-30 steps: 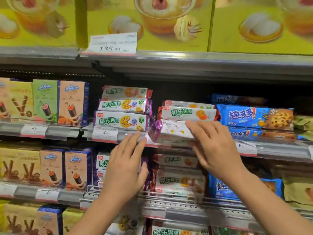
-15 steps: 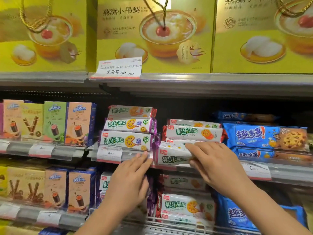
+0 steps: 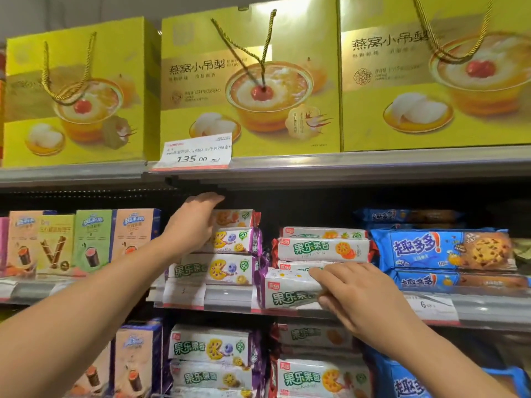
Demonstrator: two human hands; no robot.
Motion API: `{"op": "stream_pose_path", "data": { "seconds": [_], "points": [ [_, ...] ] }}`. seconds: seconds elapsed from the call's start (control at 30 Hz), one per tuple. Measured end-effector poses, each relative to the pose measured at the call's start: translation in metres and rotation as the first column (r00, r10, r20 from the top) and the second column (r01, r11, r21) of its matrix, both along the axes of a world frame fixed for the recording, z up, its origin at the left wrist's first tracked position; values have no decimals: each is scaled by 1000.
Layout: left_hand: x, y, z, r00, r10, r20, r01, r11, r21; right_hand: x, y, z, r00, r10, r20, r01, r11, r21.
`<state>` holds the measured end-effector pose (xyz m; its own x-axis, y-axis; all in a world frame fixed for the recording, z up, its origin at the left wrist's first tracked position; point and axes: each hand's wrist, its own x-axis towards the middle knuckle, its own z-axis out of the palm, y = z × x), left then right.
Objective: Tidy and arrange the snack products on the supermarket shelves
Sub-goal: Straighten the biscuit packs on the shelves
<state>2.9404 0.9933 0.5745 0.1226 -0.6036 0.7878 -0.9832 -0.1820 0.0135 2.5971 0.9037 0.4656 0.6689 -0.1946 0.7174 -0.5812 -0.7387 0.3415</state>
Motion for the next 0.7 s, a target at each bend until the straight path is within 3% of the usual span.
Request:
{"op": "stream_pose_path", "data": {
  "seconds": [0.27,0.7],
  "points": [
    [13,-17,8,979,-76,-191,120,965,232,-1,4,3,1000,-20,-11,20,999,25],
    [4,-16,10,996,62,60,-68,993,101,-1,8,4,999,-30,-15,31,997,69]
  ]
}}
